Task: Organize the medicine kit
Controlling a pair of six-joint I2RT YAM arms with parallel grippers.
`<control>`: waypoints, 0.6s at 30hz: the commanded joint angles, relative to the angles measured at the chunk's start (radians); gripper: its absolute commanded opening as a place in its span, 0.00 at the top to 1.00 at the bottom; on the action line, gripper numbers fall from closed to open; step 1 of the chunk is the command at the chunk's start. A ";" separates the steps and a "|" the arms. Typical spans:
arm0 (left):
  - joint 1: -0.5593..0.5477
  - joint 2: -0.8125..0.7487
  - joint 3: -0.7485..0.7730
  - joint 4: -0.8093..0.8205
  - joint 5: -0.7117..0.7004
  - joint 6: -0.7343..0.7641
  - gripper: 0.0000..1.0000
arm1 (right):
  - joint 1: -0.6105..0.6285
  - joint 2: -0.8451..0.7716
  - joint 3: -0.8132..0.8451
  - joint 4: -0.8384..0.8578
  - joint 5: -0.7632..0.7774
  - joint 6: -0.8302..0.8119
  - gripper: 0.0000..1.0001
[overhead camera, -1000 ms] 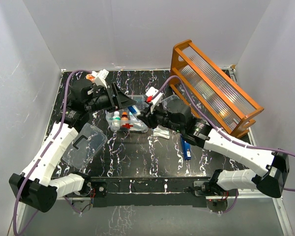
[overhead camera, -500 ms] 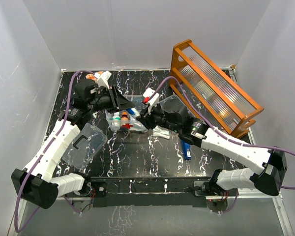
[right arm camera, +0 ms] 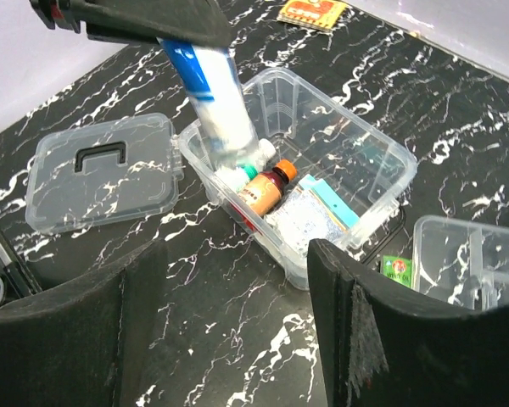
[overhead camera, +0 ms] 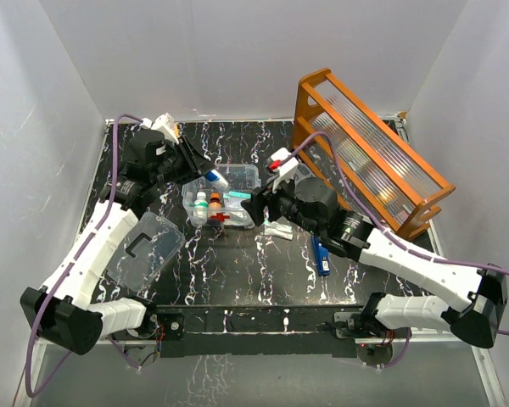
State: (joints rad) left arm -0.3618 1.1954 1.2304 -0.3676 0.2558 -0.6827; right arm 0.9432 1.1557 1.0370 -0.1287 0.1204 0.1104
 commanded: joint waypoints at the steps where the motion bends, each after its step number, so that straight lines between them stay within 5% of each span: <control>1: 0.010 0.037 0.032 0.023 -0.254 0.031 0.83 | 0.002 -0.063 -0.045 0.046 0.105 0.127 0.35; 18: 0.024 0.355 0.020 0.302 -0.276 0.096 0.83 | 0.001 -0.108 -0.119 0.056 0.091 0.211 0.35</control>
State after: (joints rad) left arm -0.3428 1.5455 1.2488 -0.1791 -0.0269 -0.5980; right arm 0.9424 1.0805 0.9306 -0.1295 0.2001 0.3027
